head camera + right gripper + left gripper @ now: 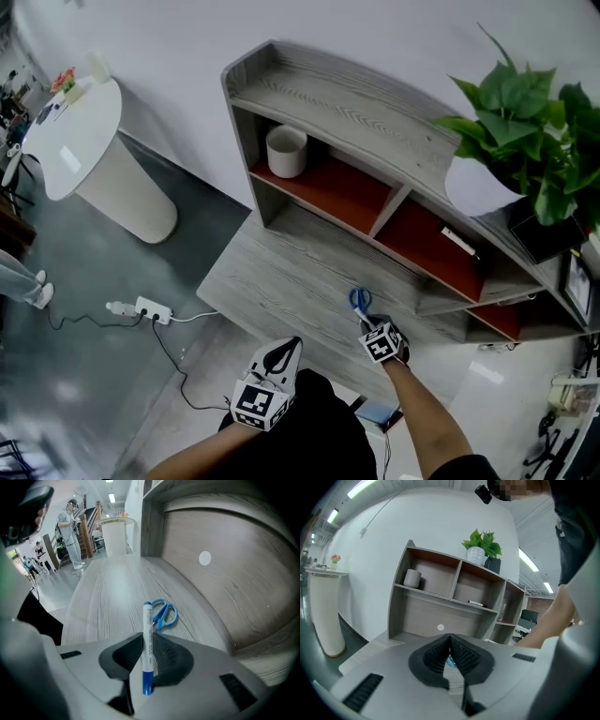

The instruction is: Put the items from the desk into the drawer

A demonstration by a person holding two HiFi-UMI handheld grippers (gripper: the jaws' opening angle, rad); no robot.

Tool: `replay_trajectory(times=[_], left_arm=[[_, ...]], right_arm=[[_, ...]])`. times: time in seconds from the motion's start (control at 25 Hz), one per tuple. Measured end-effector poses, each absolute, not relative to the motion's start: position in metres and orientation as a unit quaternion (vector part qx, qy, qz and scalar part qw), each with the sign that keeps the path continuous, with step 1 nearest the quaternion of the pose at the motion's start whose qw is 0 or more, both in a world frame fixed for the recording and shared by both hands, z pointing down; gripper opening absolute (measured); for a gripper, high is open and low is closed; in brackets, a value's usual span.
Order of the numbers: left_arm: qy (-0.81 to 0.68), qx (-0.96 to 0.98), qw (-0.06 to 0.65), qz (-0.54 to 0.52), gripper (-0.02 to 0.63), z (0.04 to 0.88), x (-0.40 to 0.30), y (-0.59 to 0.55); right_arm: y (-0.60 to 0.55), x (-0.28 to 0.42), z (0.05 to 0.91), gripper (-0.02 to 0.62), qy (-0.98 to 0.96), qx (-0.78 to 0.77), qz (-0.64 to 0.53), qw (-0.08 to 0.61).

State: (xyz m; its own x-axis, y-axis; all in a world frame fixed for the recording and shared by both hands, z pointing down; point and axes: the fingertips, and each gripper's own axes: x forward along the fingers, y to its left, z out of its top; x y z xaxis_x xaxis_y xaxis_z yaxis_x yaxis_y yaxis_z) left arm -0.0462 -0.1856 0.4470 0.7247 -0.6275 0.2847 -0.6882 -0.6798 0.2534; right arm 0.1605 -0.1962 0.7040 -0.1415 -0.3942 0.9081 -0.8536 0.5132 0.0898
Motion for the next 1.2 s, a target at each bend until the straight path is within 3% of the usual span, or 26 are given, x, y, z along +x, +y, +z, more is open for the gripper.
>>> replay_trajectory(times=[1.2], left_arm=[[-0.141,0.973,0.160,0.085,0.014,0.450,-0.048,-0.048]], right_arm=[[0.011,0.118,0.613,0.080,-0.618,0.630,0.286,0.373]])
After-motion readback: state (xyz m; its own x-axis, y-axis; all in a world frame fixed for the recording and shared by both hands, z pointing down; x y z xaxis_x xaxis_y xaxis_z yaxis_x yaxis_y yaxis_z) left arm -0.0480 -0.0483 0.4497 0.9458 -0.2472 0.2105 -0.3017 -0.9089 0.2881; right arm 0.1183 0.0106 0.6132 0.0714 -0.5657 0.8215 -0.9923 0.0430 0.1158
